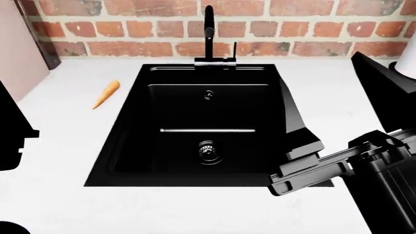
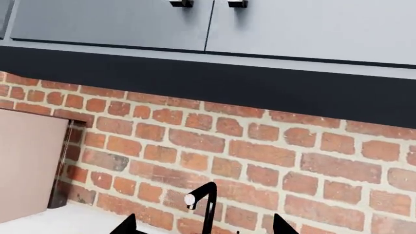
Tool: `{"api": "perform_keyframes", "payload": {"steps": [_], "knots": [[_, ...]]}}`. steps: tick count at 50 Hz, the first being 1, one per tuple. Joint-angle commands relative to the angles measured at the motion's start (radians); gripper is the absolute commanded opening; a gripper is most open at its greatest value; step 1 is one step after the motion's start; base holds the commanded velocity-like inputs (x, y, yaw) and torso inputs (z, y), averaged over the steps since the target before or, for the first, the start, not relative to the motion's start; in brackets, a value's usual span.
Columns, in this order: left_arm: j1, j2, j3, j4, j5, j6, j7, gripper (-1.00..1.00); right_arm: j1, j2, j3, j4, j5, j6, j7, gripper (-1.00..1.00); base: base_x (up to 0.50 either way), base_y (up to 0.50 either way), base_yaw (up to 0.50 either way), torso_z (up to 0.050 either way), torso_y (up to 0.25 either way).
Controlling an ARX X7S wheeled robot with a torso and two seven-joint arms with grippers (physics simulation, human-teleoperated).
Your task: Place the two vegetables and bowl onto the tray for setting up a vegetable dip station.
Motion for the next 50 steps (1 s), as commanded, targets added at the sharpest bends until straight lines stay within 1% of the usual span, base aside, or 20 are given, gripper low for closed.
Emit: {"api": "perform_keyframes", "payload": {"steps": [1, 29, 44, 50], "knots": [[-0.006, 0.002, 0.011, 0.0, -0.003, 0.0, -0.01, 1.0, -0.002, 0.0, -0.003, 0.0, -0.006, 0.0, -0.007, 1.0, 0.0, 0.5, 0.0, 0.0, 0.0], [-0.013, 0.001, 0.021, 0.0, -0.018, 0.0, -0.032, 1.0, -0.015, -0.007, -0.01, 0.0, -0.025, 0.0, -0.042, 1.0, 0.0, 0.5, 0.0, 0.0, 0.0], [-0.02, 0.002, 0.033, 0.0, -0.026, 0.0, -0.051, 1.0, -0.027, -0.019, 0.018, 0.0, -0.041, 0.0, -0.081, 1.0, 0.0, 0.0, 0.0, 0.0, 0.0], [-0.022, 0.002, 0.035, 0.0, -0.028, 0.0, -0.054, 1.0, -0.012, -0.012, 0.017, 0.0, -0.016, 0.0, -0.056, 1.0, 0.0, 0.0, 0.0, 0.0, 0.0]]}}
